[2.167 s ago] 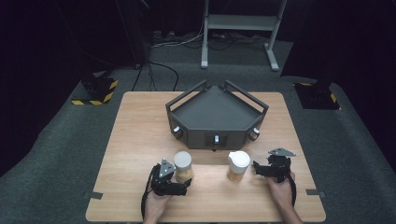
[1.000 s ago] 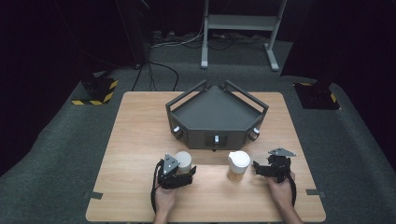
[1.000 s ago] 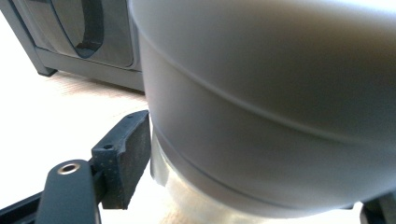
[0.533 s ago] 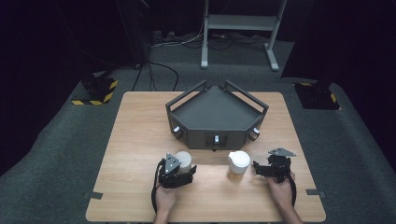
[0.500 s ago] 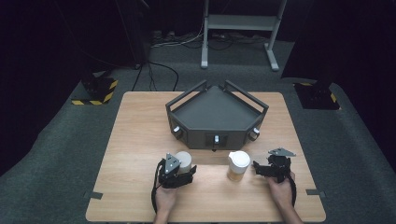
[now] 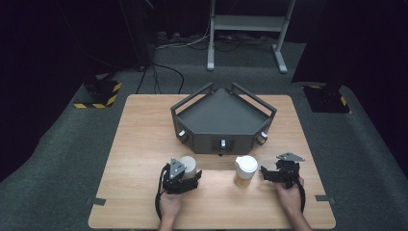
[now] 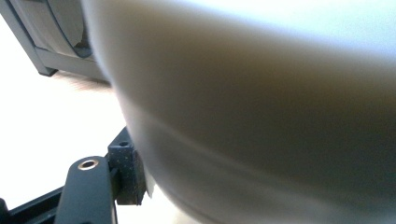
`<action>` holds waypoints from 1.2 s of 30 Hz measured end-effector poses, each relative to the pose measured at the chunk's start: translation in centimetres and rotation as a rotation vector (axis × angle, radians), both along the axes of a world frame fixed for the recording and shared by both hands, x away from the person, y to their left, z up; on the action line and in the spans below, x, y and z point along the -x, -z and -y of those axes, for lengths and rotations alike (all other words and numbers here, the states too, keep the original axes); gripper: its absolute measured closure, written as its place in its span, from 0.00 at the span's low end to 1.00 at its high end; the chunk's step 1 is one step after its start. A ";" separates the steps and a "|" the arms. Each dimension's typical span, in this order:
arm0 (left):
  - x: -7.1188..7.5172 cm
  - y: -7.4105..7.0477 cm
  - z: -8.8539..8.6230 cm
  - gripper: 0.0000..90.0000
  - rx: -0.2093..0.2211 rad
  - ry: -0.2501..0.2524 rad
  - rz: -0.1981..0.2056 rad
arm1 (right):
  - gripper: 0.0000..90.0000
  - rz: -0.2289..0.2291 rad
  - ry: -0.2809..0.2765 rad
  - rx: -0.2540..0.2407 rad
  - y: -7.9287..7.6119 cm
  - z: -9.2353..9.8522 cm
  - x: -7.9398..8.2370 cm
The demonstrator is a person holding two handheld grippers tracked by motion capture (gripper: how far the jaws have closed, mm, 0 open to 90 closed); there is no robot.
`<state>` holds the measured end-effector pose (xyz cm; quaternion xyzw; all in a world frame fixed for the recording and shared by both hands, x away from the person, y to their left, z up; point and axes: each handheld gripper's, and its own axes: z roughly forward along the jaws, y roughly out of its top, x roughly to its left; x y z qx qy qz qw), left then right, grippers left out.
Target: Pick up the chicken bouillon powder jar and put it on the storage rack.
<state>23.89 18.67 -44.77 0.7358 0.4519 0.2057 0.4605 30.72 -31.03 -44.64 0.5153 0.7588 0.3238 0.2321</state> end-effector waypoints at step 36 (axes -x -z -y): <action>-3.5 -7.2 1.4 0.36 -0.077 0.056 -0.068 | 0.07 0.000 0.000 0.000 0.0 0.0 0.0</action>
